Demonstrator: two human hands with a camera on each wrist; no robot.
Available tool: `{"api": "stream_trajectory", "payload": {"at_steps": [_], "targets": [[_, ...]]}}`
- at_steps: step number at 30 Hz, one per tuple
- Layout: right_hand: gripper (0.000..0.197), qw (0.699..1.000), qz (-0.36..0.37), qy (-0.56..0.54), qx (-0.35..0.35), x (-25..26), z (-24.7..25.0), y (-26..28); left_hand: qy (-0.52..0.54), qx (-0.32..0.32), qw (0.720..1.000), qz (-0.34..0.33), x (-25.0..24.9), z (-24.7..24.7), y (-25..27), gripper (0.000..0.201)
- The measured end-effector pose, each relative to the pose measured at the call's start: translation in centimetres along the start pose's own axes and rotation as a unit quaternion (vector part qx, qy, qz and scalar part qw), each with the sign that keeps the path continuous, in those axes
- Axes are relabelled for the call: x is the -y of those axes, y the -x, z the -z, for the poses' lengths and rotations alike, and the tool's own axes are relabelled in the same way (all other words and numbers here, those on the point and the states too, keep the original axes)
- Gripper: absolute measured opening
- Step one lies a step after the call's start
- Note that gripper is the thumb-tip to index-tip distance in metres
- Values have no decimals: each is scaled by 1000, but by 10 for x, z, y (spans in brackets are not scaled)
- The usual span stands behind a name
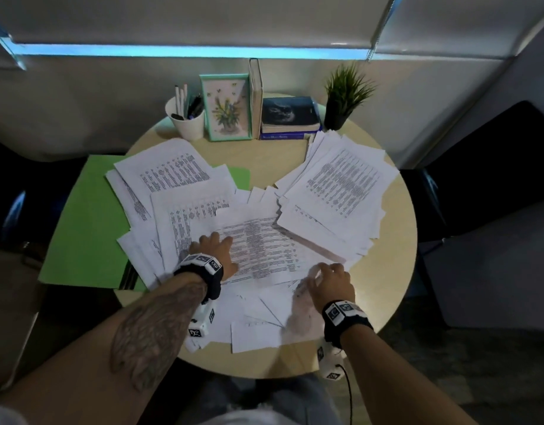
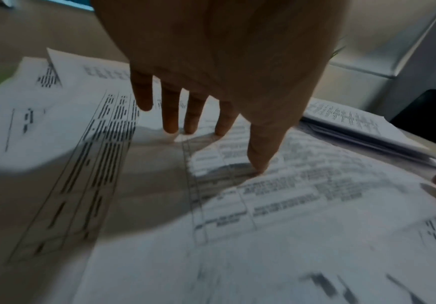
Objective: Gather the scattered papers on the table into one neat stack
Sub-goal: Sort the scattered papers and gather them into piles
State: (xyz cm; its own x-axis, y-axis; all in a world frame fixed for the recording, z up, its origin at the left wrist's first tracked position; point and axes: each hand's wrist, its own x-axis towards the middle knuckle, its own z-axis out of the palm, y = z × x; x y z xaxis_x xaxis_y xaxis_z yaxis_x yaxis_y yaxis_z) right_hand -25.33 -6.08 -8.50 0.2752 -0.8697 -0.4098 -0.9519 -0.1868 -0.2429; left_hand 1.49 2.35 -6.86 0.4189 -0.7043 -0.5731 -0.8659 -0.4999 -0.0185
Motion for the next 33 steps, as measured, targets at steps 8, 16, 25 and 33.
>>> {"api": "stream_trajectory", "payload": {"at_steps": [8, 16, 25, 33], "targets": [[40, 987, 68, -62, -129, 14, 38, -43, -6, 4, 998, -56, 1, 4, -10, 86], [63, 970, 211, 117, -27, 74, 57, -104, -7, -34, 993, -110, -13, -1, -14, 67], [64, 944, 266, 188, 53, 107, 57, -160, 140, 4, 983, 121, 16, -7, -38, 120], [50, 951, 233, 185, 86, 61, 68, -173, 95, -82, 990, 64, -23, -8, -25, 91]]}}
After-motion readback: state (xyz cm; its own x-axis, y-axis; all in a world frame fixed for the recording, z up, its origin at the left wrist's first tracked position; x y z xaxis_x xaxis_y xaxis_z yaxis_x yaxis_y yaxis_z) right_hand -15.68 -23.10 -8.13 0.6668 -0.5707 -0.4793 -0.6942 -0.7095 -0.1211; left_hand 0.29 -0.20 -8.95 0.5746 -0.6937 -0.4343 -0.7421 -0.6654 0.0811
